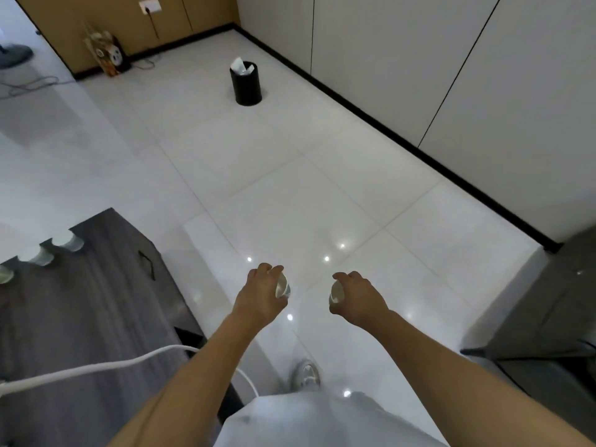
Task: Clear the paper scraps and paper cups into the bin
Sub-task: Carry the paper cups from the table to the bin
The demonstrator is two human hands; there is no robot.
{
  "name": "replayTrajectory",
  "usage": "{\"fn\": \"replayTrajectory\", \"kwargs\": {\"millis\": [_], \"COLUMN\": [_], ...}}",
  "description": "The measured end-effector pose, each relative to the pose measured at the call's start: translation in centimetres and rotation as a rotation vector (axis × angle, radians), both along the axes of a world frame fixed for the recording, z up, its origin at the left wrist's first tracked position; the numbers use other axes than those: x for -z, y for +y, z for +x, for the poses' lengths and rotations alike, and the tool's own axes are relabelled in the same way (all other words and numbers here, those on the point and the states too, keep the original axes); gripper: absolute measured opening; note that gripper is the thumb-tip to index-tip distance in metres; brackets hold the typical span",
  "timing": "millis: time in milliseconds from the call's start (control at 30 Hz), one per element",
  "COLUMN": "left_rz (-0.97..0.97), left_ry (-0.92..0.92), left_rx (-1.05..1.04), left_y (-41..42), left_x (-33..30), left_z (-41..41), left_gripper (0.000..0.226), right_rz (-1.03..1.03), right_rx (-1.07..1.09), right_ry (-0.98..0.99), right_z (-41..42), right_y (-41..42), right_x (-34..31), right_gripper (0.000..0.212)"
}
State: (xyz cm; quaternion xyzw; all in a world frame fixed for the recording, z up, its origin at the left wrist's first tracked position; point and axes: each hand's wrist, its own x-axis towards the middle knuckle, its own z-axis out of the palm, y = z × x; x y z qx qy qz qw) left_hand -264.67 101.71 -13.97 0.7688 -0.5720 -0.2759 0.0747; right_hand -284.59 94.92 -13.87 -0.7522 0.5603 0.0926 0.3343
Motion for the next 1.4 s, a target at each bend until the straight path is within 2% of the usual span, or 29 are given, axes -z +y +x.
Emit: {"fn": "replayTrajectory", "kwargs": {"millis": [300,667,900,1233,1400], "left_rz": [0.034,0.077,0.076,0.047,0.050], "left_ry": [-0.015,-0.050,-0.013,-0.027,-0.019], "left_rx": [-0.049,-0.148,-0.207,-0.180,-0.129], "left_y": [-15.0,-38.4,-50.8,-71.5,-81.5], "left_x": [0.4,0.4,-0.2,-0.4,-1.5], "left_z": [8.4,22.2,30.7,48.0,54.2], "left_gripper": [0.064,0.064,0.066,0.067,0.065], "right_rz": [0.022,0.023,0.025,-0.001,0.020], "right_rx": [-0.077,-0.134,-0.169,-0.137,-0.101], "right_ry": [-0.024,-0.051,-0.054,-0.074,-0.074], "right_z": [9.0,23.2,32.1,49.5,55.0], "right_y": [-16.1,-42.1,-55.5,-75.5,-84.2], "right_x": [0.8,1.5,1.2,0.9,0.2], "right_gripper": [0.069,0.071,0.069,0.068,0.069]}}
